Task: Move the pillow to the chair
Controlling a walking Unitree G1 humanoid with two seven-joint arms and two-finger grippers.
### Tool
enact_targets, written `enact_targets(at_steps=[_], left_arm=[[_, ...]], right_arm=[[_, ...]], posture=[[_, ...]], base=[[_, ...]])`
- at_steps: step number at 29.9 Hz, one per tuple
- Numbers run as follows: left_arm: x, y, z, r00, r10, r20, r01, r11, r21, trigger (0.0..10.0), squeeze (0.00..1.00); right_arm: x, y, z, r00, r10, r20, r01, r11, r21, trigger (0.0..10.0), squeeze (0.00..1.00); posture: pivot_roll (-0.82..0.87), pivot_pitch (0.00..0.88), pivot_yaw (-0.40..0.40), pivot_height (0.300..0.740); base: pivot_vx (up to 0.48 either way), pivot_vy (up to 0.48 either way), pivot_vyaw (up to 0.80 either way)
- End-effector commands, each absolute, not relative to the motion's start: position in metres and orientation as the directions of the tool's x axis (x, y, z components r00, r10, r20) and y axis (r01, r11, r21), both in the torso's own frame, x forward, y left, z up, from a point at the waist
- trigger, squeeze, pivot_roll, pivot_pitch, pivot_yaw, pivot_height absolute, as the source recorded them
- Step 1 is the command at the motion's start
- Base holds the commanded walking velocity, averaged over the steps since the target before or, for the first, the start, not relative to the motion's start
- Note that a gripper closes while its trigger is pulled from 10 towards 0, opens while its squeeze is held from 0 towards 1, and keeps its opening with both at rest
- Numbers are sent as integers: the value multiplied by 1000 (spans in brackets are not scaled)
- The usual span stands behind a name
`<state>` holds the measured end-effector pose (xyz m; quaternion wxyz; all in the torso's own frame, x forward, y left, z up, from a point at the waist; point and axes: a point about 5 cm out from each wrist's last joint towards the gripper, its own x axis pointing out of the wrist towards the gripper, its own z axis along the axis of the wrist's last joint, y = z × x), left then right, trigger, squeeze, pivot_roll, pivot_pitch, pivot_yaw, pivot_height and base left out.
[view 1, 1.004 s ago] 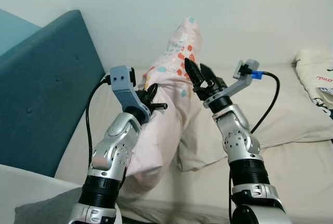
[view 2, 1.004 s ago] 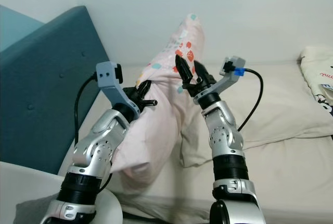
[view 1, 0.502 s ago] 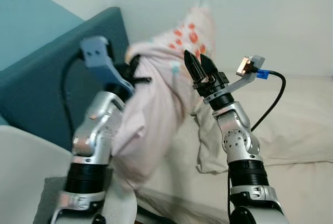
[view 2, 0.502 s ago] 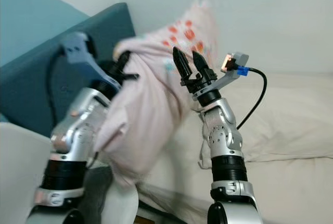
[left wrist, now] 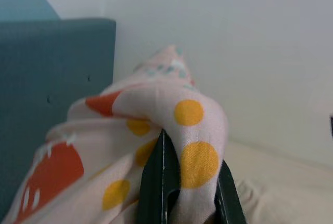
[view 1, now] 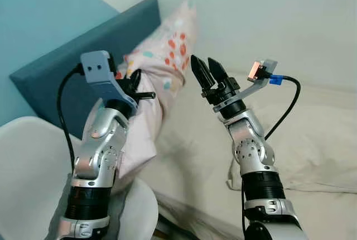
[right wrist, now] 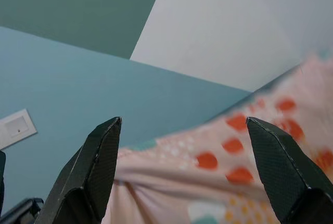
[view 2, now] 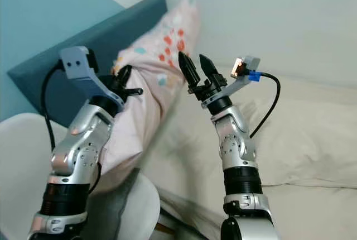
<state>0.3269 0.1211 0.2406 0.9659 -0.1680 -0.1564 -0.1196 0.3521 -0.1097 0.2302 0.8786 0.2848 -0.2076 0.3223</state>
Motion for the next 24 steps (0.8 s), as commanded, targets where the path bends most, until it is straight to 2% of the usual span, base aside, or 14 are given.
enact_targets(at_steps=[1, 7, 13, 24], left_arm=[[323, 119, 253, 890, -190, 414, 317, 911, -264, 10000, 0], [323, 115, 241, 905, -212, 368, 322, 907, -271, 10000, 0], [322, 112, 236, 909, -224, 350, 323, 911, -255, 10000, 0], [322, 109, 239, 895, -246, 372, 352, 902, -251, 10000, 0]], right_arm=[[352, -104, 230, 696, 466, 547, -699, 615, 365, 10000, 0], [352, -104, 229, 696, 468, 545, -700, 613, 367, 10000, 0], [351, -103, 228, 695, 471, 544, -702, 610, 368, 10000, 0], [352, -100, 229, 682, 487, 545, -714, 605, 352, 10000, 0]], posture=[[8, 0, 66, 740], [8, 0, 67, 740], [7, 0, 65, 740], [4, 0, 65, 740]], base=[[0, 0, 800], [0, 0, 800], [-426, 0, 799], [0, 0, 795]])
